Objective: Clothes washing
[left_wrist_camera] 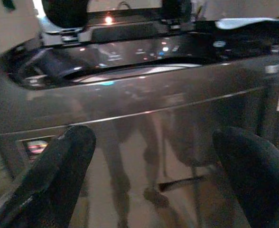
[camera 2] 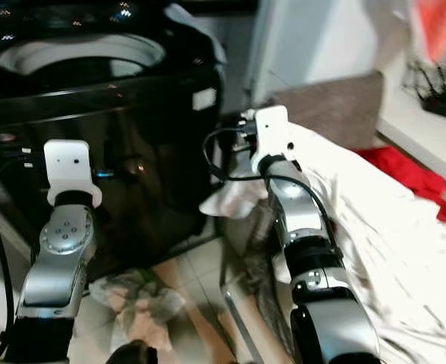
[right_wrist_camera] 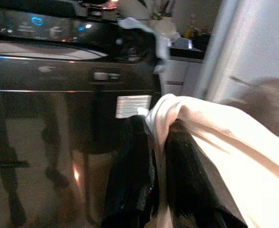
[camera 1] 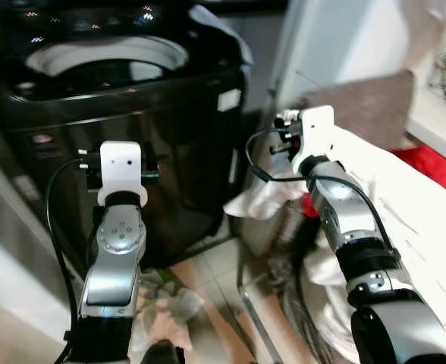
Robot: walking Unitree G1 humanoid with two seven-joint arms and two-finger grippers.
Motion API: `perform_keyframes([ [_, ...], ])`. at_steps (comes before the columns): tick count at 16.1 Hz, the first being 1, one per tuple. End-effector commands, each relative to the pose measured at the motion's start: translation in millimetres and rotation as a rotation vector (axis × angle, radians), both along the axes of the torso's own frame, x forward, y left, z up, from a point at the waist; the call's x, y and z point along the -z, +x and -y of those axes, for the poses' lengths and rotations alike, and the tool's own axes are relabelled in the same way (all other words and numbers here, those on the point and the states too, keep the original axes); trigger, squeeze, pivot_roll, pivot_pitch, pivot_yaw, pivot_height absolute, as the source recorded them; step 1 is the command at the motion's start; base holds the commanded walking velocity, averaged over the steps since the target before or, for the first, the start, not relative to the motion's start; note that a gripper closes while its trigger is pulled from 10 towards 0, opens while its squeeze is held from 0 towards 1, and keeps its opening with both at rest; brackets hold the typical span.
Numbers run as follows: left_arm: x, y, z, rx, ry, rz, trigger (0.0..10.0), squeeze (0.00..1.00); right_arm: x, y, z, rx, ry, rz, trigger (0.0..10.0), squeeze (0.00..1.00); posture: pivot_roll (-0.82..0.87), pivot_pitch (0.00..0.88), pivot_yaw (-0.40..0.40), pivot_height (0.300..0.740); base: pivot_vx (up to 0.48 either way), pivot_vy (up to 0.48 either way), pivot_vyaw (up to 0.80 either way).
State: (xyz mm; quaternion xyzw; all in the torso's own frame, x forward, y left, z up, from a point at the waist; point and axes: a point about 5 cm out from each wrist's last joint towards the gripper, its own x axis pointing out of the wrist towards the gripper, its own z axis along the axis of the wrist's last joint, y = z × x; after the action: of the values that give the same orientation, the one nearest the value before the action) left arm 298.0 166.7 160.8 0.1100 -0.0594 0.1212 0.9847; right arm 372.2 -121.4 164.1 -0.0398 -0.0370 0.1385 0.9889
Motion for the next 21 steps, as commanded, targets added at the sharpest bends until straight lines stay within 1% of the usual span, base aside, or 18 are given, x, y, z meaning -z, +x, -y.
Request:
perform_keyframes([
  [1,-3,-0.7,2.0,0.007,0.021,0.017,10.0,0.00,-2,0.0,-1.0,-0.013,0.006,0.016,10.0,0.00,0.07,0.000,-0.085,0.740,0.000,0.000,0.48],
  [4,-6,1.0,7.1,0.033,0.071,0.026,10.0,0.00,-1,1.1,1.0,-0.015,0.010,0.013,10.0,0.00,0.07,0.000,-0.082,0.740,0.000,0.000,0.48],
  [5,-7,1.0,8.1,0.028,0.122,0.023,10.0,0.00,-1,1.4,1.4,-0.015,0.010,0.014,10.0,0.00,0.07,0.000,-0.081,0.740,0.000,0.000,0.48],
  [6,-6,1.1,8.3,0.026,0.135,0.020,10.0,0.00,-1,1.6,1.7,-0.014,0.010,0.014,10.0,0.00,0.07,0.000,-0.081,0.740,0.000,0.000,0.48],
  [7,-6,0.6,9.3,0.035,0.112,0.024,10.0,0.00,-1,2.2,2.7,-0.012,0.012,0.012,10.0,0.00,0.07,0.000,-0.080,0.740,0.000,-0.480,0.48],
  [10,-7,0.3,10.4,0.031,0.101,0.030,10.0,0.00,-3,3.8,0.9,-0.025,0.018,0.017,10.0,0.00,0.07,0.000,-0.080,0.740,0.000,-0.480,0.48],
  [14,-6,1.8,13.2,0.037,0.106,0.021,10.0,0.00,-5,4.5,-2.5,-0.042,0.019,0.023,10.0,0.00,0.07,0.000,-0.082,0.740,0.000,-0.478,0.47],
  [15,-6,1.8,13.4,0.042,0.083,0.024,10.0,0.00,-4,4.3,-2.0,-0.042,0.018,0.023,10.0,0.00,0.07,0.000,-0.083,0.740,0.000,0.000,0.46],
  [17,-7,1.8,12.1,0.044,0.084,0.028,10.0,0.00,-4,4.1,0.3,-0.031,0.021,0.028,10.0,0.00,0.07,0.000,-0.083,0.740,0.000,0.000,0.47],
  [18,-8,2.1,12.5,0.047,0.082,0.030,10.0,0.00,-3,3.4,-3.0,-0.059,-0.028,0.034,10.0,0.00,0.07,0.001,-0.081,0.740,0.000,0.000,0.46],
  [19,-8,2.2,13.5,0.051,0.086,0.031,10.0,0.00,-3,3.4,-4.1,-0.048,-0.052,0.035,10.0,0.00,0.07,0.001,-0.081,0.740,0.000,0.000,0.49],
  [20,-8,2.4,14.0,0.053,0.088,0.030,10.0,0.00,-3,3.8,-4.5,-0.038,-0.053,0.035,10.0,0.00,0.07,0.001,-0.081,0.740,0.000,0.000,0.45],
  [21,-8,2.1,13.7,0.054,0.089,0.029,10.0,0.00,-4,4.4,-6.1,-0.043,-0.021,0.022,10.0,0.00,0.07,0.004,-0.078,0.740,0.000,0.000,0.43],
])
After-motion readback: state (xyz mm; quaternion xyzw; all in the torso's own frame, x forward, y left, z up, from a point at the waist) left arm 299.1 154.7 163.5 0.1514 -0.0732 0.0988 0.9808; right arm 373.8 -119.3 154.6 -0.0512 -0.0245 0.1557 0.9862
